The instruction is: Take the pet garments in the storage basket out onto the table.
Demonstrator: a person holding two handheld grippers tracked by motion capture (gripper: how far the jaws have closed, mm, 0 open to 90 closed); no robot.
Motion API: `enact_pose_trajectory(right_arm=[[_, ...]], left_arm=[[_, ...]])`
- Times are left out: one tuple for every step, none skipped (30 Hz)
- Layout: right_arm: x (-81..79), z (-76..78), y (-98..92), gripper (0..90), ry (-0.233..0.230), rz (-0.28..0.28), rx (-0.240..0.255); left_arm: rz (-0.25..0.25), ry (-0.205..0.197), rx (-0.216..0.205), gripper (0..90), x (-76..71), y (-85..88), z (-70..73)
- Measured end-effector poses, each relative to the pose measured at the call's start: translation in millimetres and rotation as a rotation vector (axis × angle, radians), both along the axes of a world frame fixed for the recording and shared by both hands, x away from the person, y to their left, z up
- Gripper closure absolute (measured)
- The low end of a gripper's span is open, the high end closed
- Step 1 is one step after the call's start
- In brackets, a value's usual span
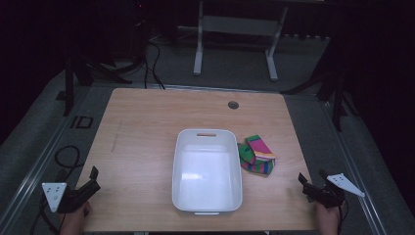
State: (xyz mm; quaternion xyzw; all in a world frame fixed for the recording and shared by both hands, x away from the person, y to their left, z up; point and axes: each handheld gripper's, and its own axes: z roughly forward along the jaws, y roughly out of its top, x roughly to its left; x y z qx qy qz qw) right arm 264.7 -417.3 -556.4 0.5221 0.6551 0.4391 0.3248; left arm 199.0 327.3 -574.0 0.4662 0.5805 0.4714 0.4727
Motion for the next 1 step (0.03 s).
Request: enact_pose_trajectory(right_arm=[[0.2, 0.0, 0.0, 12.8, 0.002, 0.000, 0.001]], left_arm=[[0.000, 0.000, 0.000, 1.8, 0.0, 0.0, 0.0]])
